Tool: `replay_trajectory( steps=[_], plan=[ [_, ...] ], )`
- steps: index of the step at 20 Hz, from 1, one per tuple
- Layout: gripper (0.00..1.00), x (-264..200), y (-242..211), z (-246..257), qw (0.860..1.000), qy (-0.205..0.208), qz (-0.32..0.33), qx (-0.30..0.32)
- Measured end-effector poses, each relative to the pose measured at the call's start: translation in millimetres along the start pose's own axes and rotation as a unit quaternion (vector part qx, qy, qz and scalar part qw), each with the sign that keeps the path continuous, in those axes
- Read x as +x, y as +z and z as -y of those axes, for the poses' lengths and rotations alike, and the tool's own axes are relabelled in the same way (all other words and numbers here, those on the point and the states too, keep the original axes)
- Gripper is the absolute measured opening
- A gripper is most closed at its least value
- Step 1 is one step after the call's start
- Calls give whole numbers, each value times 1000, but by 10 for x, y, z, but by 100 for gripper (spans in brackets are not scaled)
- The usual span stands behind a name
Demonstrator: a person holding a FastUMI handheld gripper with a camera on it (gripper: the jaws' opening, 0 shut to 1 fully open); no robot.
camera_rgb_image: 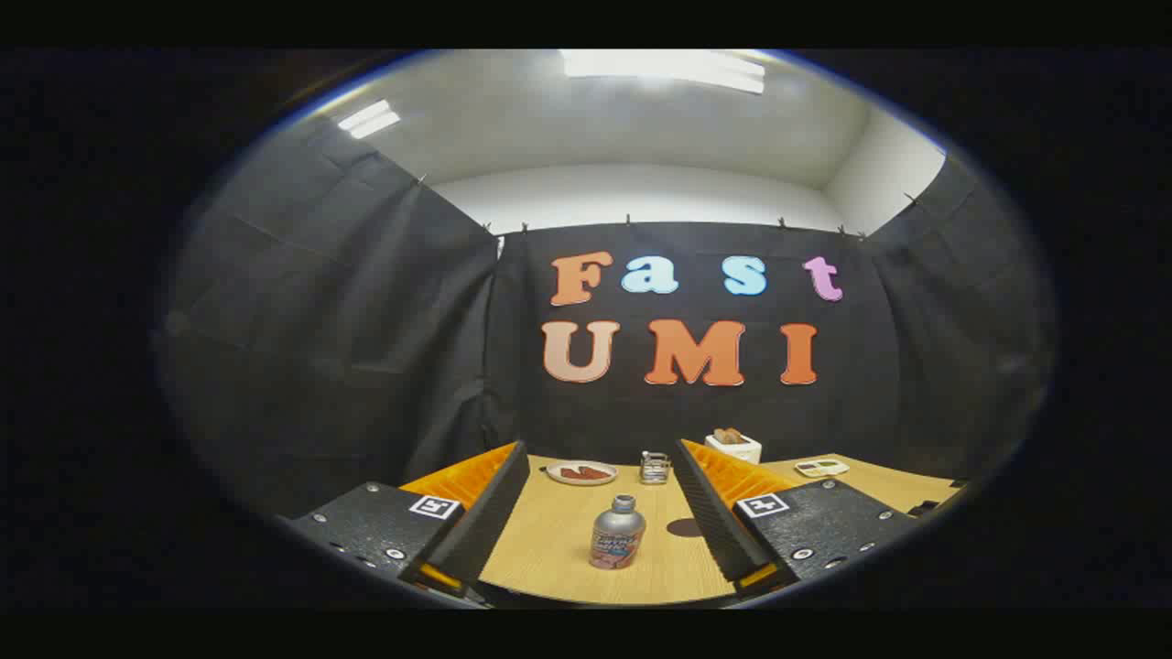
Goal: Take the bottle from table, then pour the juice into the cup, finally place the bottle on the coaster
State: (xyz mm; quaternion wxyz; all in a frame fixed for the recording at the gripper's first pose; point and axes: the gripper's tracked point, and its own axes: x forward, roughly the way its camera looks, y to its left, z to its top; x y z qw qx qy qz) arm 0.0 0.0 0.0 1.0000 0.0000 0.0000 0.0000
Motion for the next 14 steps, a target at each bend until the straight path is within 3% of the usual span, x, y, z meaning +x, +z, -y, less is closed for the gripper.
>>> replay_trajectory(
  steps=[2,6,14],
  plan=[
    [94,11,11,-73,1000,14,5,-9],
    [94,-11,-37,-52,999,4,-2,-39],
    [94,-9,-88,-77,999,11,-9,-34]
  ],
)
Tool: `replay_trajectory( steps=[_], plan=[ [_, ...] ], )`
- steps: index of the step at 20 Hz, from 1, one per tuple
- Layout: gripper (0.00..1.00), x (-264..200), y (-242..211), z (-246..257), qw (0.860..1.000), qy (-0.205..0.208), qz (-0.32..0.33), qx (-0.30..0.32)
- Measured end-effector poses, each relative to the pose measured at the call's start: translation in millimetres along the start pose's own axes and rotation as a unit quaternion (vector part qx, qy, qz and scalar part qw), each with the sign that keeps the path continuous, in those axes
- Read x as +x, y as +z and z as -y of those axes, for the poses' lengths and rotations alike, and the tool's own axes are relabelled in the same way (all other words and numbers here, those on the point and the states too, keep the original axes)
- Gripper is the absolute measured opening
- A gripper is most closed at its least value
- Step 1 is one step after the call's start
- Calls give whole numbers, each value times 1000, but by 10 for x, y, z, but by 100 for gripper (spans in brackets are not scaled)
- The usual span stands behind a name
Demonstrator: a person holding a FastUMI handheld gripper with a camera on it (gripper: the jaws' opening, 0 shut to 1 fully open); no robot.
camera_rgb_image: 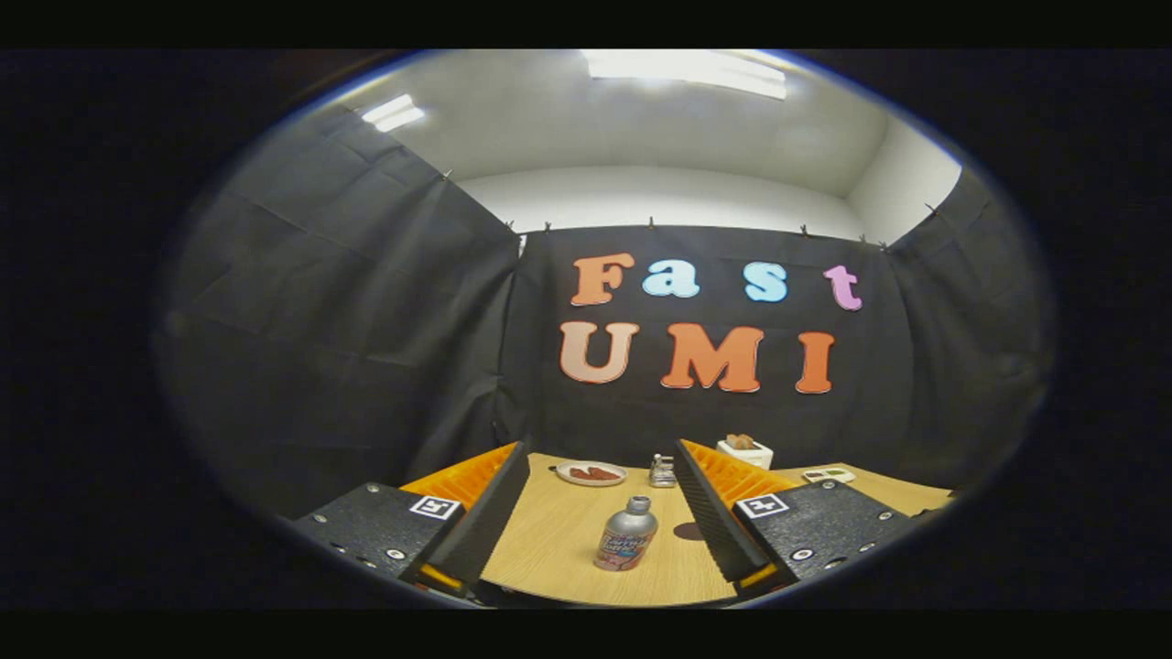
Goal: Take the bottle from table, then pour the juice into the cup, finally place the bottle on the coaster
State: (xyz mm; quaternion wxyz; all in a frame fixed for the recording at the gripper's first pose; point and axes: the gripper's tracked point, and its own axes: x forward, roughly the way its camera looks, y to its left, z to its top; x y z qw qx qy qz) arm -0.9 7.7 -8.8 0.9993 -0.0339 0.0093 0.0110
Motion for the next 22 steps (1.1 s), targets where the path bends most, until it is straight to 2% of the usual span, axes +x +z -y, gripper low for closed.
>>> replay_trajectory(
  steps=[11,17,22],
  plan=[
    [94,7,11,301,999,-23,24,15],
    [92,214,-409,373,999,-42,-14,-8],
    [92,320,-930,261,997,-31,-63,24]
  ],
)
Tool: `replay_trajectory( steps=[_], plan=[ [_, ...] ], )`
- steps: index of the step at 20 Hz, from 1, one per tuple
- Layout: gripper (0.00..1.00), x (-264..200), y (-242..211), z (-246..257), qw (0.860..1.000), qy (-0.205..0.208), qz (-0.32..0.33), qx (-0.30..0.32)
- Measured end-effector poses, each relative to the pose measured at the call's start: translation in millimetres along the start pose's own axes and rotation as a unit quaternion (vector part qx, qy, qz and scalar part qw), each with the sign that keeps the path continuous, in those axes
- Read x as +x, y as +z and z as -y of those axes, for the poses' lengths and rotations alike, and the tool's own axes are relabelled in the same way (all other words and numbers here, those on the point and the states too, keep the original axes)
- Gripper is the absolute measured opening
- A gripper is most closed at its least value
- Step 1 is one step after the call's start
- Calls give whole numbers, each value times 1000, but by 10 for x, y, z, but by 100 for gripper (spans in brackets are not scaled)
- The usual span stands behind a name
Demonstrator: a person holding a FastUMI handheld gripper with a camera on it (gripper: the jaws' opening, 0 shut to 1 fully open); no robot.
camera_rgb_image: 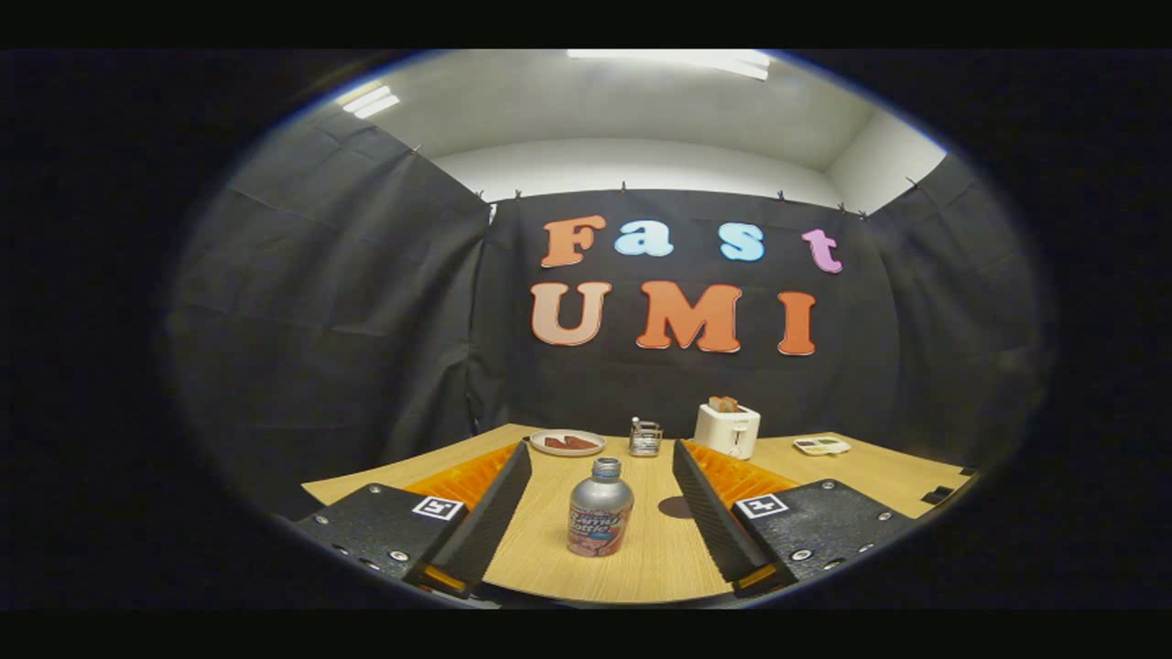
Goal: Take the bottle from table, then pour the juice into the cup, finally place the bottle on the coaster
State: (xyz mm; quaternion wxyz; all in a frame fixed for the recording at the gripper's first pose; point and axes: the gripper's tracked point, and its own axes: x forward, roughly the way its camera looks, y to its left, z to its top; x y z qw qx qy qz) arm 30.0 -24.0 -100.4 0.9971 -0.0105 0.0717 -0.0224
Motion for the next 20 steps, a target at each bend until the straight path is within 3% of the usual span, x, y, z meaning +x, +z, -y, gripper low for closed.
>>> replay_trajectory(
  steps=[13,20],
  plan=[
    [92,353,-1213,-86,995,-13,-90,50],
    [93,471,-1598,-99,990,-17,-136,30]
  ],
)
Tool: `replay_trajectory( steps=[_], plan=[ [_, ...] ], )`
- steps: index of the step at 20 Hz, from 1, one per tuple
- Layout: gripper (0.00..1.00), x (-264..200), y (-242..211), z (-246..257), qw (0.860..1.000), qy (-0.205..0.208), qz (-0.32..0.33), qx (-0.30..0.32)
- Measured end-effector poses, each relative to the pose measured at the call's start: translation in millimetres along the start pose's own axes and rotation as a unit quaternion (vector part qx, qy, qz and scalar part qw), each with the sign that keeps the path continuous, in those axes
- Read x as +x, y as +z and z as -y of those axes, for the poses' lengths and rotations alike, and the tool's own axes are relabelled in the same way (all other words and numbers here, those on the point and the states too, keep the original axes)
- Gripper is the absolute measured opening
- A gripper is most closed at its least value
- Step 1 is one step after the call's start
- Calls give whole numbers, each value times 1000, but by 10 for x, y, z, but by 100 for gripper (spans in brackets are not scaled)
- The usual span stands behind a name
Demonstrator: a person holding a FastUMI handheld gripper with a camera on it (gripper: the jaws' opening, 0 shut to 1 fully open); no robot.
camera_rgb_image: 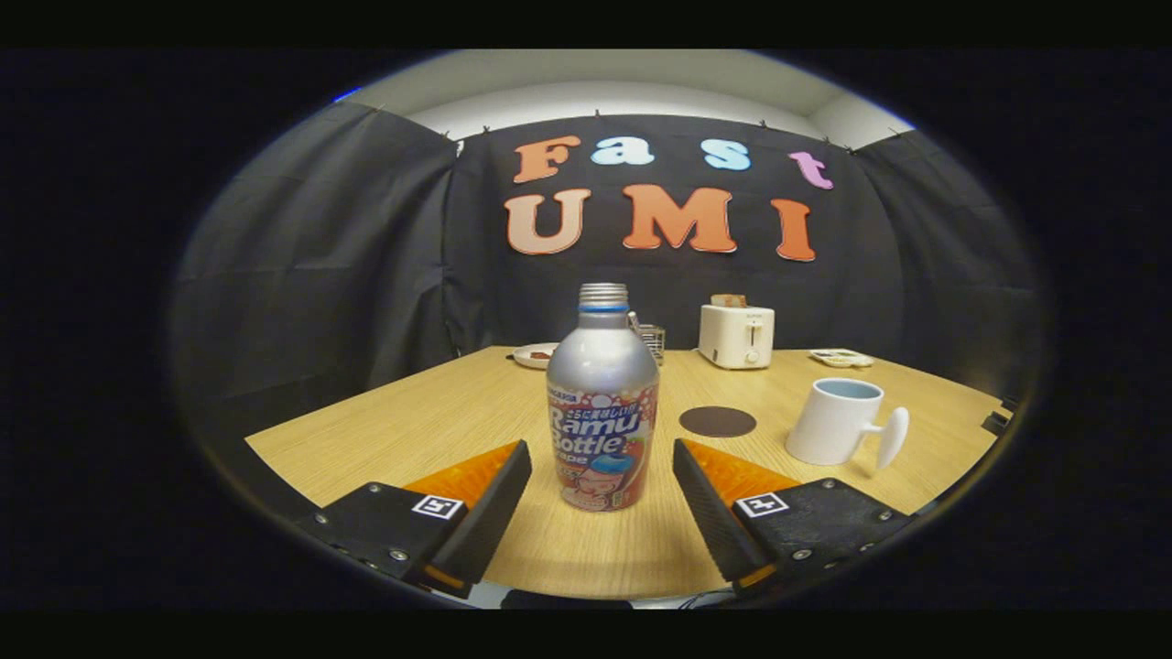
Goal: Take the bottle from table, then pour the juice into the cup, finally place the bottle on the coaster
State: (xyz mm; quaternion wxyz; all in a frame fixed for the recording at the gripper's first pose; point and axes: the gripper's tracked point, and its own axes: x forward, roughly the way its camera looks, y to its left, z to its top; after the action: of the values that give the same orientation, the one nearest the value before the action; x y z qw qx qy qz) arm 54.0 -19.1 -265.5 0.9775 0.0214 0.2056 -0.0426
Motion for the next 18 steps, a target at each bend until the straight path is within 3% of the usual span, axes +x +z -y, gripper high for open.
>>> replay_trajectory(
  steps=[9,12,18],
  plan=[
    [91,332,90,4,1000,-1,-16,-5],
    [81,422,104,-24,1000,7,-17,-7],
    [75,434,155,-75,1000,0,-19,-5]
  ],
)
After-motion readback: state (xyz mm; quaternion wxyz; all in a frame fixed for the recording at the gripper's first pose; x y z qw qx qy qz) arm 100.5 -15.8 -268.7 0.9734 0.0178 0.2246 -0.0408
